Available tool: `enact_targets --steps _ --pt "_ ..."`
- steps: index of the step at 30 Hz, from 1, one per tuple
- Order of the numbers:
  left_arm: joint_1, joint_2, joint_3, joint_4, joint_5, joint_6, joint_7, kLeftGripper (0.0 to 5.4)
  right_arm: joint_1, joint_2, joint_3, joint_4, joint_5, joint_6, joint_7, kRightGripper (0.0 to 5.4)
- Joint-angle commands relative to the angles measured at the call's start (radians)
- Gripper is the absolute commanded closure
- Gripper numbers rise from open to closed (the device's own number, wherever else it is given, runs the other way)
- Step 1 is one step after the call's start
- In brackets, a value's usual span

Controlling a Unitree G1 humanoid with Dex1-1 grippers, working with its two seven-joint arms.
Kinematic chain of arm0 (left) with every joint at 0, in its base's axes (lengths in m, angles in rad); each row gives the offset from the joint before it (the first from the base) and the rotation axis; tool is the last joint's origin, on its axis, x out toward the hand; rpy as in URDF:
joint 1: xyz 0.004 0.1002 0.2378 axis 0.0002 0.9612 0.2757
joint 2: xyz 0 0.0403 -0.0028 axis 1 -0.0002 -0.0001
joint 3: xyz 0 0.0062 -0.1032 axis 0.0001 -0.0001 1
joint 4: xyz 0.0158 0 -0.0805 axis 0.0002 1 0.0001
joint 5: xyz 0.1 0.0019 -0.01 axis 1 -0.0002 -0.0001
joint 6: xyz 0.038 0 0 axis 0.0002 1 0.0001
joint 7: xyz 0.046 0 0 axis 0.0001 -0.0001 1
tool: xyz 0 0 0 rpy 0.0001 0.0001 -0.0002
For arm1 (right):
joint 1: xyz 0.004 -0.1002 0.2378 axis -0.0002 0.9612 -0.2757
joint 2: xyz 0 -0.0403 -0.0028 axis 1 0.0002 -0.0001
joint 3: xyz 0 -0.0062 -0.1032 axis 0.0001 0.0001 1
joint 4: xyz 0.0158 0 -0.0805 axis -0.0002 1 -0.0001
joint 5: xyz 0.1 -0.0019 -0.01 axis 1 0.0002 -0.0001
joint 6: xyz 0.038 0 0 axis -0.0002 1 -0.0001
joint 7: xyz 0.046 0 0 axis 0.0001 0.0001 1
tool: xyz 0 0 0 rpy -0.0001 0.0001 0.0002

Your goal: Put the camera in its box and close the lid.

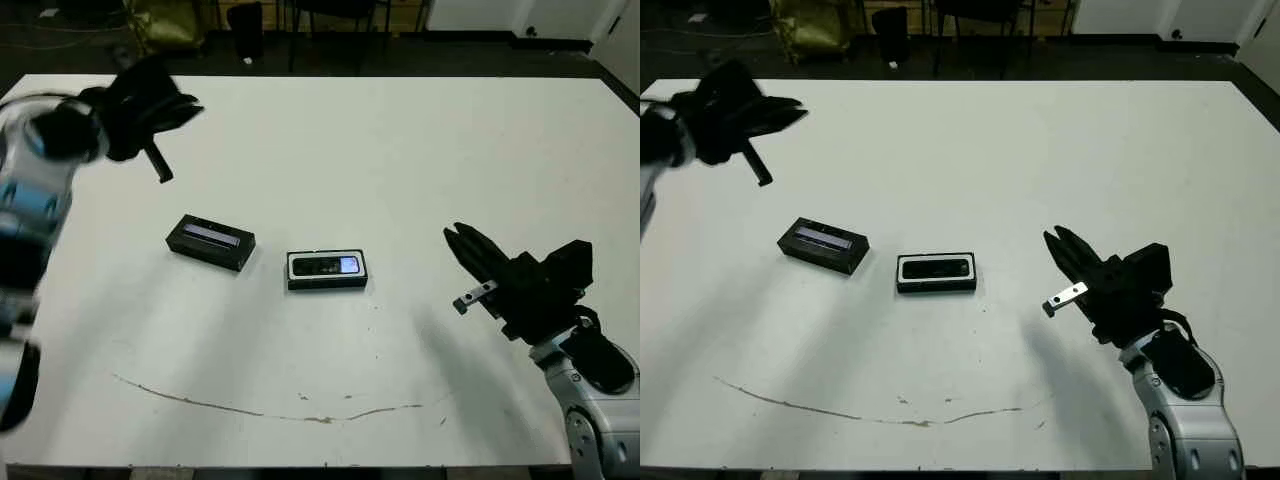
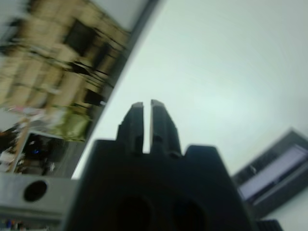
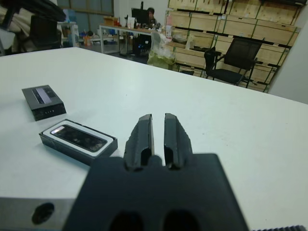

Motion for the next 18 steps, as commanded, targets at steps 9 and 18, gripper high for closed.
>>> enact_targets --steps 9,18 --pt "-0.219 -0.203 -0.239 0.474 0.294 -0.119 -0.042 5.40 0.049 -0.015 0.016 -0.051 0.051 0.010 -0.031 5.39" --pt "-0.158 -0.242 -0.312 0.542 0.412 -0.136 -0.023 5.40 0.086 -0.031 0.013 -0.111 0.073 0.050 -0.066 5.39"
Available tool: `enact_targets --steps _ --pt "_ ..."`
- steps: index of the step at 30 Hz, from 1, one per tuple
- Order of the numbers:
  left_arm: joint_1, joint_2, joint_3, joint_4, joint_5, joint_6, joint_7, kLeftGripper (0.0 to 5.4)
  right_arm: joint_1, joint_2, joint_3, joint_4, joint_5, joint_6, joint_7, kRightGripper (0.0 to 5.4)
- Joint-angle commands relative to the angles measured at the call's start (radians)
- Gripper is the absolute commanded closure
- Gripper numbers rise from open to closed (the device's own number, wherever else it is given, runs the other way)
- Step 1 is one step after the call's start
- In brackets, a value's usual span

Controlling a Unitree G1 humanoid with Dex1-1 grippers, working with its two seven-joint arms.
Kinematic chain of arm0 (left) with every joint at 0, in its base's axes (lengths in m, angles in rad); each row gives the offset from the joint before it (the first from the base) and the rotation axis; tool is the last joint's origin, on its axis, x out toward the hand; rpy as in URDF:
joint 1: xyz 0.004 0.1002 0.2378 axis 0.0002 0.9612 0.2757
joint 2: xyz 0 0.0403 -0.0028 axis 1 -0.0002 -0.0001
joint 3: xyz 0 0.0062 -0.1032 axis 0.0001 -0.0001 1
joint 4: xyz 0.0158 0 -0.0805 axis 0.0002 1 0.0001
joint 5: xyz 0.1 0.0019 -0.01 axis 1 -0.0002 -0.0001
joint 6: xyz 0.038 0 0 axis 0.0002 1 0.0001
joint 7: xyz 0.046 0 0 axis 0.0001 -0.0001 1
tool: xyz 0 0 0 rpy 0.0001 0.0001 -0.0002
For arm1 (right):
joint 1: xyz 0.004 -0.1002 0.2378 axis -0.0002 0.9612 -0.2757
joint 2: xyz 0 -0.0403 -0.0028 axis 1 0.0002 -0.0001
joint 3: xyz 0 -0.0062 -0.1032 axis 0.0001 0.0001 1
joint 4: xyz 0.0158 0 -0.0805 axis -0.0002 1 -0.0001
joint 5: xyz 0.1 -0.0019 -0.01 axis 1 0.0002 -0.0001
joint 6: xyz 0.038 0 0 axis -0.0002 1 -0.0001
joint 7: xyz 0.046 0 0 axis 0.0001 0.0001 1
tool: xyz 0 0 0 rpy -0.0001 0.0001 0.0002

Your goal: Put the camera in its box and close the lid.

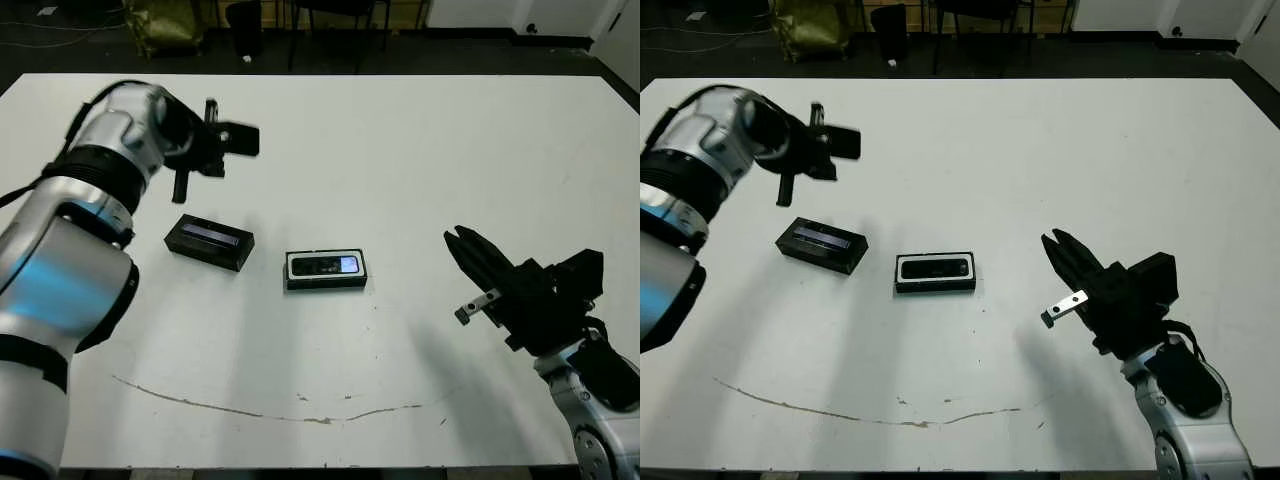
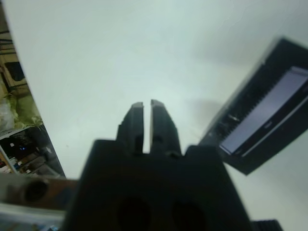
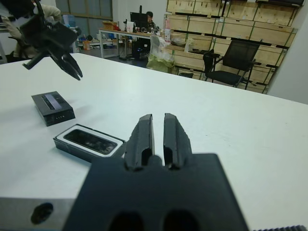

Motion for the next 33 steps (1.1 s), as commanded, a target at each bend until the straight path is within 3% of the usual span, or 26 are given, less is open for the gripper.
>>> enact_targets --steps 1,12,17,24,33 --pt "0.068 -0.011 -0.007 0.021 0.019 0.010 0.021 5.40 0.020 -0.016 -0.005 0.016 0.011 0.005 0.004 5.39" --pt "0.149 0.013 -0.036 0.024 0.080 -0.043 0.092 5.40 0.029 -0.037 -0.008 -0.042 0.034 0.093 -0.035 5.39" --pt "0.172 0.016 -0.019 0.039 0.072 0.011 0.089 5.40 0.038 -0.031 -0.009 -0.032 0.044 0.055 -0.025 5.39" --pt "0.199 0.039 -0.035 0.028 0.100 -0.061 0.151 5.40 0.039 -0.032 -0.006 -0.050 0.049 0.075 -0.038 5.39" --pt "0.198 0.038 -0.062 0.044 0.128 -0.050 0.166 5.40 0.042 -0.034 -0.006 -0.189 0.076 0.214 -0.117 5.39"
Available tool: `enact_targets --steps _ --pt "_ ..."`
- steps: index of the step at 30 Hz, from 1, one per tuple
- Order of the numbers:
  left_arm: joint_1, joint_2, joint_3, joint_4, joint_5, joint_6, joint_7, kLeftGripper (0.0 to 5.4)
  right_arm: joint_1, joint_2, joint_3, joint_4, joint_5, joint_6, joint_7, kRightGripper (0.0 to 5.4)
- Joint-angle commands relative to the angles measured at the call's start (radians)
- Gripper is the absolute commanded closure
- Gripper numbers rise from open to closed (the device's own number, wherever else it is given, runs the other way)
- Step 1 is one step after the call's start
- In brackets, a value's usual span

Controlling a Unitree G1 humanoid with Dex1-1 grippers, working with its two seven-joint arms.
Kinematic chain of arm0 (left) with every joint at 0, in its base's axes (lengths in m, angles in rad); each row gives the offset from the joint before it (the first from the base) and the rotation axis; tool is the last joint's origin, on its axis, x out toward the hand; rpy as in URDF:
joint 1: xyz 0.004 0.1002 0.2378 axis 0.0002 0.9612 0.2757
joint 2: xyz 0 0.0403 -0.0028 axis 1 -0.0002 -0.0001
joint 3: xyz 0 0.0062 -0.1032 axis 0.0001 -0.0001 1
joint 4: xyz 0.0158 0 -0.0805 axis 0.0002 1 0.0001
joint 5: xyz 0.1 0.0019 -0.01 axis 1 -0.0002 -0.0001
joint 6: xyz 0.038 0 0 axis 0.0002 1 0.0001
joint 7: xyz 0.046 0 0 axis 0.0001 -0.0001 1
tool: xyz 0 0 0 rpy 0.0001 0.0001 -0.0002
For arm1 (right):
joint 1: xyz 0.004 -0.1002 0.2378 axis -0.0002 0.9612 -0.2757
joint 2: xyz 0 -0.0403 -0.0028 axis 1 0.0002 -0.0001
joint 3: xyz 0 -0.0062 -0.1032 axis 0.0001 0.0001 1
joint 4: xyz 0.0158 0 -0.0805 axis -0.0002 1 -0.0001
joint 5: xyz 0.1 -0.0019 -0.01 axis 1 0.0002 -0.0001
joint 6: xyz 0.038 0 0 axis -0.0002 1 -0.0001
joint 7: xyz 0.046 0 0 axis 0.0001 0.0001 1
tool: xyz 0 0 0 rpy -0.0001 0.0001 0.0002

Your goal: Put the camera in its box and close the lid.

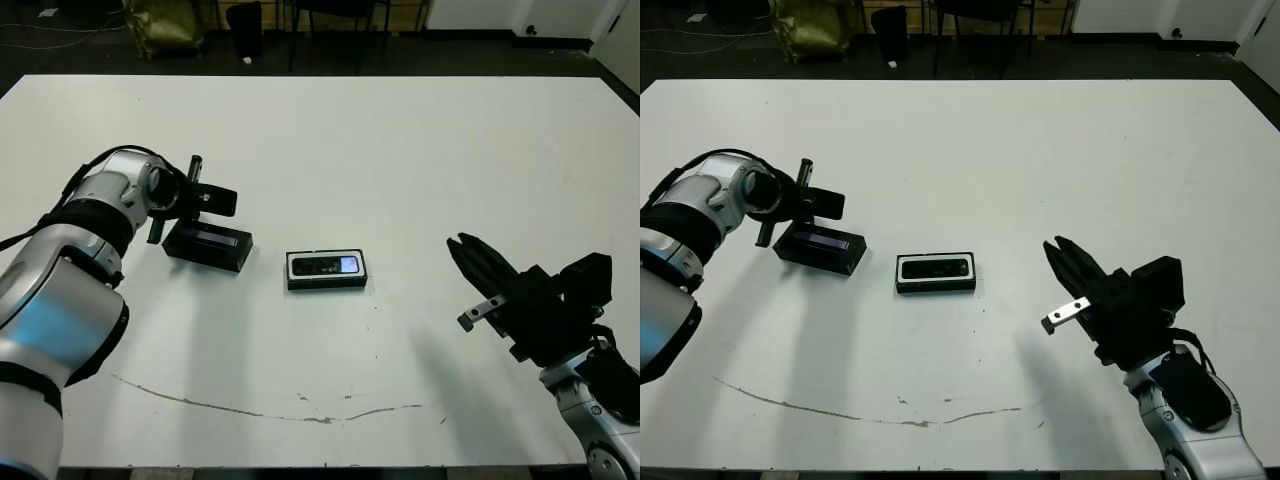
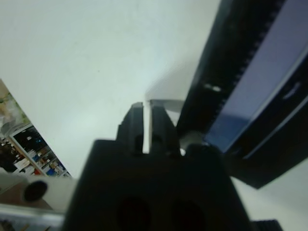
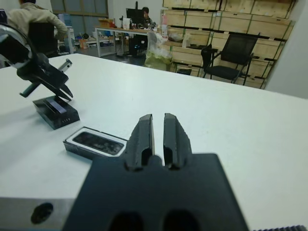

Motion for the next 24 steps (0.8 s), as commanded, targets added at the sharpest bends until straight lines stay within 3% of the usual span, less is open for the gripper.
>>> enact_targets --steps 1,8,12,17,24 --pt "0.035 0.002 -0.033 0.016 0.036 -0.017 -0.030 5.40 0.012 -0.013 -0.004 -0.011 0.011 0.037 -0.015 5.39" --pt "0.029 0.009 -0.023 0.016 0.033 -0.010 -0.094 5.40 0.022 0.008 0.003 0.045 -0.001 -0.053 -0.002 5.39" --pt "0.038 0.022 -0.017 0.000 0.027 -0.041 -0.140 5.40 0.031 0.035 -0.010 0.132 0.016 -0.159 0.032 5.39" --pt "0.060 0.039 -0.004 -0.015 0.010 -0.080 -0.178 5.40 0.031 0.030 -0.023 0.148 0.048 -0.156 0.035 5.39" --pt "0.088 0.051 0.009 -0.050 -0.009 -0.071 -0.243 5.40 0.030 0.031 -0.022 0.183 0.044 -0.219 0.053 5.39"
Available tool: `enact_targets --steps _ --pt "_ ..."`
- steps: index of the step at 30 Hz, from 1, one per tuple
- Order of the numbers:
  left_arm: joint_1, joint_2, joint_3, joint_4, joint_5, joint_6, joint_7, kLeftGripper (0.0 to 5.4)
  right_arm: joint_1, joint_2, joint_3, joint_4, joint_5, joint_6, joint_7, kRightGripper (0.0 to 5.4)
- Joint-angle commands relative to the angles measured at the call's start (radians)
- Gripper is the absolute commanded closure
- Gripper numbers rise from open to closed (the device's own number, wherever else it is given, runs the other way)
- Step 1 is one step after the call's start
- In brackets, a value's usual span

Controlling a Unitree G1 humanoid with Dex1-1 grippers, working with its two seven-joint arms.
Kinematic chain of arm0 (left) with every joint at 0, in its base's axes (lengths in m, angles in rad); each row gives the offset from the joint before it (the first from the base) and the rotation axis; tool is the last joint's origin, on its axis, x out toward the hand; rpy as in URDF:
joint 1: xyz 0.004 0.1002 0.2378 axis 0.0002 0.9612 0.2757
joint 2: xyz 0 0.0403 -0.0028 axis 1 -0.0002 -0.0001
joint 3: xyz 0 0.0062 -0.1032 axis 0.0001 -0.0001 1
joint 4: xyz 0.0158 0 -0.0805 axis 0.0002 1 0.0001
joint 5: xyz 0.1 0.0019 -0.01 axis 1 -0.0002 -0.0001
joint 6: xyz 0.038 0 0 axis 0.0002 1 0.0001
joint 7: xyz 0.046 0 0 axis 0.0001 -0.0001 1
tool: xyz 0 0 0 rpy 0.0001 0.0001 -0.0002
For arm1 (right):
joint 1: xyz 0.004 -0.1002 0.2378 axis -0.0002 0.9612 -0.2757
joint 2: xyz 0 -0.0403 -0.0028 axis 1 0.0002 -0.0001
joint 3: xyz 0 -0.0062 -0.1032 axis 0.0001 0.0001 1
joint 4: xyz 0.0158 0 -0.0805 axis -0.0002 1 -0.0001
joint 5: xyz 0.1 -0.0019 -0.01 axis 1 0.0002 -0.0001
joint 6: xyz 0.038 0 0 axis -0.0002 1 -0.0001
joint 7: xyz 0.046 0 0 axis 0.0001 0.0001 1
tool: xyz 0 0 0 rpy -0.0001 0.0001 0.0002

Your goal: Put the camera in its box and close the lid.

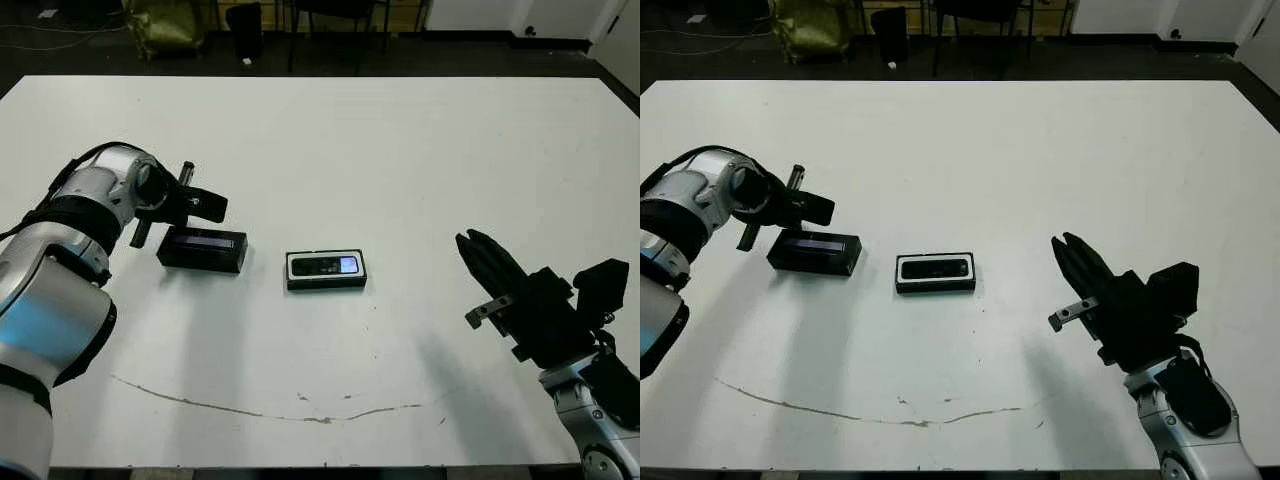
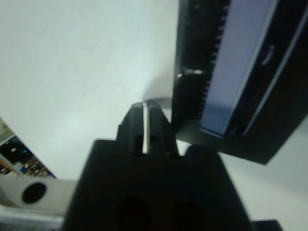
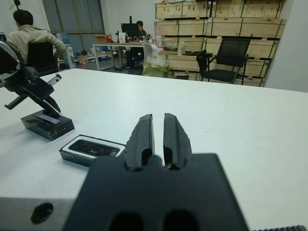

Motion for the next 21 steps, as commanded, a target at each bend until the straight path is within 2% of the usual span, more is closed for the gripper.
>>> enact_targets --steps 1,10,12,17,21 --pt "0.080 0.003 -0.011 -0.005 -0.003 -0.005 -0.056 5.40 0.007 -0.002 -0.007 0.028 0.010 -0.020 0.016 5.39" --pt "0.117 0.053 0.029 -0.094 -0.056 0.023 -0.173 5.40 0.007 0.001 -0.003 0.023 0.024 -0.011 0.003 5.39" --pt "0.125 0.062 0.037 -0.111 -0.071 0.046 -0.217 5.40 0.004 0.001 -0.005 0.053 0.023 -0.036 0.021 5.39" --pt "0.165 0.093 0.034 -0.177 -0.075 0.078 -0.248 5.40 0.005 -0.013 -0.002 0.020 0.020 0.004 -0.001 5.39" --pt "0.196 0.113 0.034 -0.216 -0.080 0.105 -0.273 5.40 0.006 -0.013 -0.007 0.039 0.034 -0.005 0.012 5.39"
